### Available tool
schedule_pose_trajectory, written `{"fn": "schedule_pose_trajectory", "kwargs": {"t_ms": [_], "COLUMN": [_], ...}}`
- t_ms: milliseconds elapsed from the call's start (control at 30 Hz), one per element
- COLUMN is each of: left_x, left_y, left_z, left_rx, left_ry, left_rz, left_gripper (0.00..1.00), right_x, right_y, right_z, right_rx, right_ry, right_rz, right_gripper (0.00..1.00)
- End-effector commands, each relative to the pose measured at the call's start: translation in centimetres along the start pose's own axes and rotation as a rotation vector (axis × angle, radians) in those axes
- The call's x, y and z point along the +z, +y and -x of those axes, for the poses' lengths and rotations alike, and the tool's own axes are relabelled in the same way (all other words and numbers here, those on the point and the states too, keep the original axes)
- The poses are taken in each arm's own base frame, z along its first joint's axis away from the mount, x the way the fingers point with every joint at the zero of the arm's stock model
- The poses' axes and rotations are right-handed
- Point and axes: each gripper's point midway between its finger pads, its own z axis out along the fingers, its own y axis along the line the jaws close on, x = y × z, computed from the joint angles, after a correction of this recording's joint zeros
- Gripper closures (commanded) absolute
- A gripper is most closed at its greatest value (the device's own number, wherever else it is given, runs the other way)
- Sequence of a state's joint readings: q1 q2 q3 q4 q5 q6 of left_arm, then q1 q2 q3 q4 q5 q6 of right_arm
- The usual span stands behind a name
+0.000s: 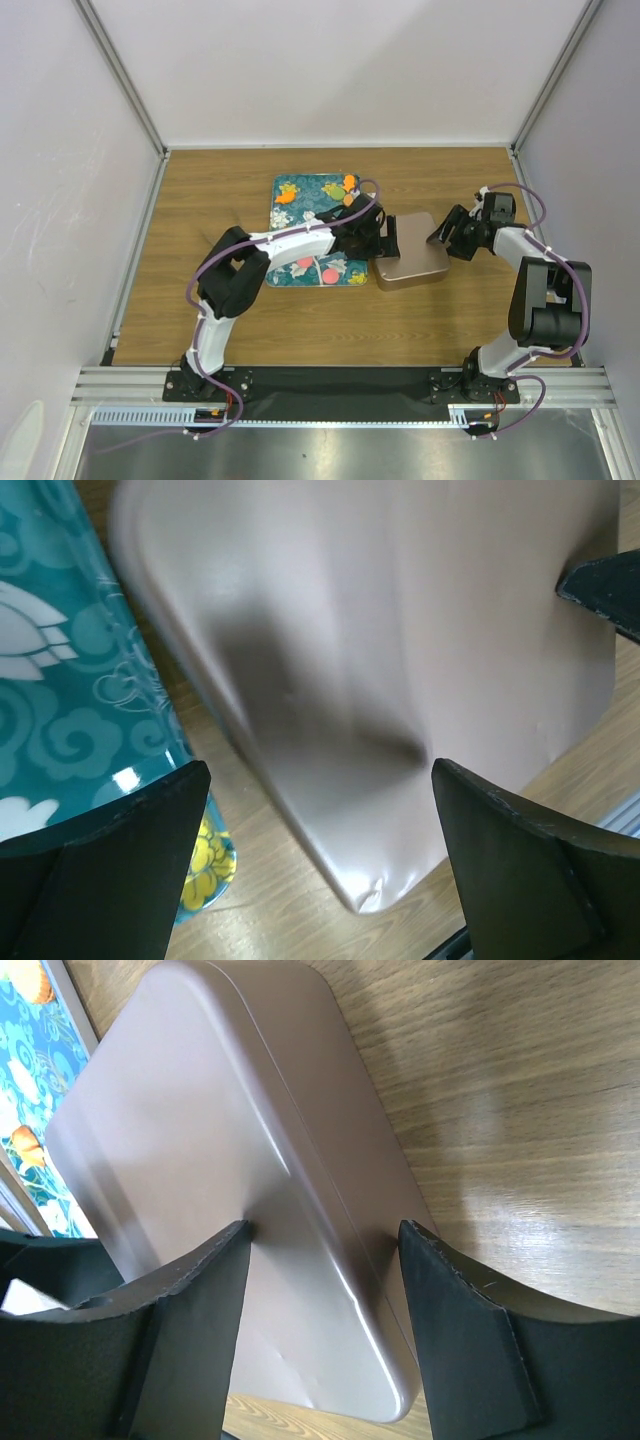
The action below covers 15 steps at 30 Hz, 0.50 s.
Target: Pack the cookies
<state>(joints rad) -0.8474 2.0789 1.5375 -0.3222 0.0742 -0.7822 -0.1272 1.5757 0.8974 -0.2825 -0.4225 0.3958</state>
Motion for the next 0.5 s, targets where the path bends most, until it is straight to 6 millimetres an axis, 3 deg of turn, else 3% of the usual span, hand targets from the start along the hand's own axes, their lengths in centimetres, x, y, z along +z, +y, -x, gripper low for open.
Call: {"fn": "schedule_pose_trajectory", "kwargs": {"t_ms": [0, 200, 467], "left_x": [-4.3, -5.6, -5.9], "left_y": [-2.5, -2.5, -1.3], "left_z": [4.1, 6.0, 7.8], "left_rx": [0.032, 0.033, 0.002], "left_ry": [-0.1, -0.138, -0.156], "left_rz": [-0.065, -0.069, -0.064], "left_gripper": [0.0, 0.0, 0.0], "right_x": [-0.5, -1.8, -3.6], "right_y": [-2.2, -1.2, 0.3], "right_z": [0.8, 2.1, 3.3], "right_rx": [-0.011, -0.025, -0.046], "right_ry": [-0.034, -0.065, -0.109], "right_rz": [-0.096, -0.092, -0.06], "right_gripper": [0.35, 0.34, 0.33]}}
